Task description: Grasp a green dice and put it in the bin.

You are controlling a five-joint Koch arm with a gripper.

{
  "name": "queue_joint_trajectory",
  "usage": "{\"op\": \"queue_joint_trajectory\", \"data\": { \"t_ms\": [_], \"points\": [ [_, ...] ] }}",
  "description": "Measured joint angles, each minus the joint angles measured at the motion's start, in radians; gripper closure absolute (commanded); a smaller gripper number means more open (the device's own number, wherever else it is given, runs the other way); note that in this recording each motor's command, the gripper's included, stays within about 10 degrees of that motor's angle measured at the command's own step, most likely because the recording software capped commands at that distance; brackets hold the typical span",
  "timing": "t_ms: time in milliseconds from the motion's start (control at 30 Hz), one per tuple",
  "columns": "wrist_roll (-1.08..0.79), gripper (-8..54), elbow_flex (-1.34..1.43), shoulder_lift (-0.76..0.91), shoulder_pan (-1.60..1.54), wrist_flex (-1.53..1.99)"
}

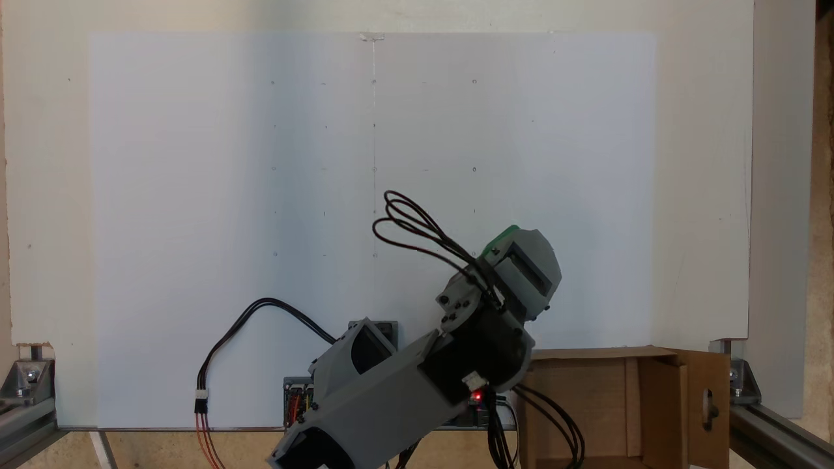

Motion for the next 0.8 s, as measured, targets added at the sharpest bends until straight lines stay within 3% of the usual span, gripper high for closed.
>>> {"op": "queue_joint_trajectory", "data": {
  "t_ms": [167, 800],
  "points": [
    [0.003, 33.9, -0.146, -0.104, 0.158, -0.049],
    [-0.005, 33.9, -0.189, -0.41, 0.808, -0.295]
  ]
}}
